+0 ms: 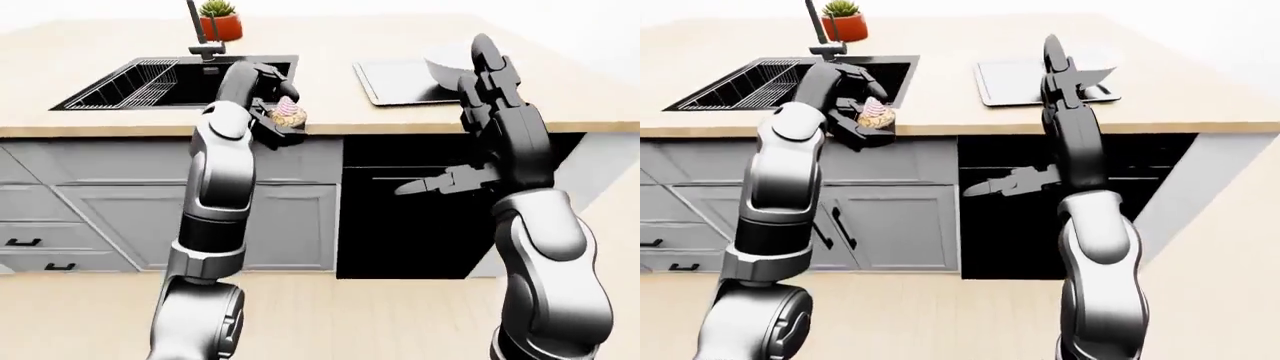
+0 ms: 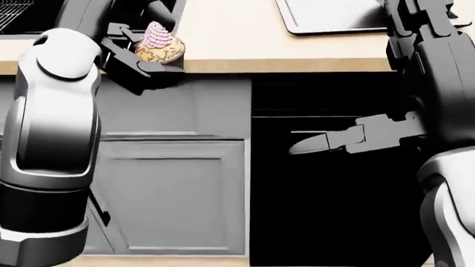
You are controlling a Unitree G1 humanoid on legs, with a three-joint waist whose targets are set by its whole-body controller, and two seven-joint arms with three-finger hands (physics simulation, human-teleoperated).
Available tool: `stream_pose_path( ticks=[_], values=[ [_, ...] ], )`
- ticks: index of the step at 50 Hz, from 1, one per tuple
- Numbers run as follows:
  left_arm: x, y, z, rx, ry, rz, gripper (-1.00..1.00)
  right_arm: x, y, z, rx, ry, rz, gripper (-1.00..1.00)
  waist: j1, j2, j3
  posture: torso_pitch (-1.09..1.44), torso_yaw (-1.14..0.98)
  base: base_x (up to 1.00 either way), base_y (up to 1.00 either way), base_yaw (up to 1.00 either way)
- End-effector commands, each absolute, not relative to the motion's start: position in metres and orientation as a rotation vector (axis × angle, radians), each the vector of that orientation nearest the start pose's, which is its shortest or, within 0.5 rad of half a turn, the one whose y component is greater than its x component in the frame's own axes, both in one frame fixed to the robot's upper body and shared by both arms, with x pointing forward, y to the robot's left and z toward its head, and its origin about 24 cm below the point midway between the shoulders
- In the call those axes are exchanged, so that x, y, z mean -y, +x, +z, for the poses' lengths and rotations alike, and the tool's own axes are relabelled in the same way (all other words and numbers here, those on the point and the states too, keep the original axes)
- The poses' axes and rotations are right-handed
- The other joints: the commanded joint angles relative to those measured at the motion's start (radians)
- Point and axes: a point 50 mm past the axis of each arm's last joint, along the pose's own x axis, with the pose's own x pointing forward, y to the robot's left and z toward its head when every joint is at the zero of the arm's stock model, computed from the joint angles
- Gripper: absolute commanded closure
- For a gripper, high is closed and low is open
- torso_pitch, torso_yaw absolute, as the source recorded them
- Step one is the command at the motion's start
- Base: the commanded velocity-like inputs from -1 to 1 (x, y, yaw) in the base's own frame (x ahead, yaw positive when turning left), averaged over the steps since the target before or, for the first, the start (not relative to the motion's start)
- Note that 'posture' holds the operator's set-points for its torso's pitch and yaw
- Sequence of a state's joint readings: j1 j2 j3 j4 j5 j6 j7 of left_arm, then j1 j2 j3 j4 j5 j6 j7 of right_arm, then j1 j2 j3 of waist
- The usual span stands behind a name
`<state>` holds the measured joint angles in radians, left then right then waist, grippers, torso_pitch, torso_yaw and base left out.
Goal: Pick up the bowl with donut and place it on the tray. Pick up the cupcake and place it on the tray.
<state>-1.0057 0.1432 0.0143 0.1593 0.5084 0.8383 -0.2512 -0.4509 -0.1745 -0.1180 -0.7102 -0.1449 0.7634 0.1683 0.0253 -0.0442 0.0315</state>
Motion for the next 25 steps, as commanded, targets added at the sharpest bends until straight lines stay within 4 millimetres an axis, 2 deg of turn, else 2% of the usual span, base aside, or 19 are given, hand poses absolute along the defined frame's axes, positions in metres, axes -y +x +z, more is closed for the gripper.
stream_pose_path(
  ticks=[1,5,8,9,10,11,12,13,16,21,23,24,25],
  values=[
    [-0.125,0.367,0.277,0.091,0.537,0.037,1.00,0.163,0.249,0.254,0.477,-0.268,0.007,-1.00,-0.009,-0.016,-0.016,0.00,0.00,0.00,0.00,0.00],
    [-0.126,0.368,0.278,0.097,0.533,0.042,1.00,0.164,0.245,0.255,0.486,-0.262,0.000,-1.00,-0.032,0.017,0.004,0.00,0.00,0.00,0.00,0.00],
    [-0.127,0.369,0.280,0.103,0.528,0.044,1.00,0.165,0.244,0.257,0.491,-0.263,-0.004,-1.00,-0.045,0.050,0.005,0.00,0.00,0.00,0.00,0.00],
    [-0.127,0.369,0.281,0.106,0.525,0.044,1.00,0.164,0.243,0.258,0.494,-0.262,-0.003,-1.00,-0.050,0.070,-0.001,0.00,0.00,0.00,0.00,0.00],
    [-0.128,0.369,0.283,0.111,0.506,0.044,1.00,0.165,0.242,0.259,0.496,-0.258,-0.002,-1.00,-0.049,0.104,-0.034,0.00,0.00,0.22,0.00,0.00],
    [-0.128,0.369,0.283,0.111,0.505,0.043,1.00,0.165,0.241,0.259,0.498,-0.257,-0.004,-1.00,-0.037,0.076,0.000,0.00,0.00,0.34,-0.06,0.00],
    [-0.127,0.369,0.283,0.111,0.506,0.043,1.00,0.165,0.239,0.261,0.501,-0.255,-0.005,-1.00,-0.041,0.075,0.016,0.00,0.00,0.43,-0.13,0.00],
    [-0.127,0.369,0.285,0.114,0.507,0.042,1.00,0.166,0.238,0.262,0.507,-0.251,-0.007,-1.00,-0.039,0.080,0.018,0.00,0.00,0.48,-0.15,0.00],
    [-0.127,0.369,0.289,0.120,0.506,0.046,1.00,0.167,0.234,0.266,0.523,-0.242,-0.012,-1.00,-0.022,0.070,0.004,0.00,0.00,0.50,-0.16,0.00],
    [-0.126,0.369,0.292,0.124,0.505,0.046,1.00,0.170,0.230,0.271,0.544,-0.231,-0.021,-1.00,0.006,0.028,0.012,0.00,0.00,0.53,-0.17,0.00],
    [-0.126,0.369,0.292,0.126,0.507,0.045,1.00,0.169,0.230,0.272,0.548,-0.232,-0.020,-1.00,0.016,-0.003,0.009,0.00,0.00,0.50,-0.17,0.00],
    [-0.126,0.369,0.292,0.126,0.506,0.045,1.00,0.169,0.230,0.272,0.549,-0.233,-0.020,-1.00,0.018,-0.029,0.004,0.00,0.00,0.52,-0.17,0.00],
    [-0.126,0.369,0.292,0.126,0.507,0.045,1.00,0.169,0.229,0.273,0.551,-0.234,-0.020,-1.00,0.015,-0.071,-0.006,0.00,0.00,0.52,-0.16,0.00]
  ],
)
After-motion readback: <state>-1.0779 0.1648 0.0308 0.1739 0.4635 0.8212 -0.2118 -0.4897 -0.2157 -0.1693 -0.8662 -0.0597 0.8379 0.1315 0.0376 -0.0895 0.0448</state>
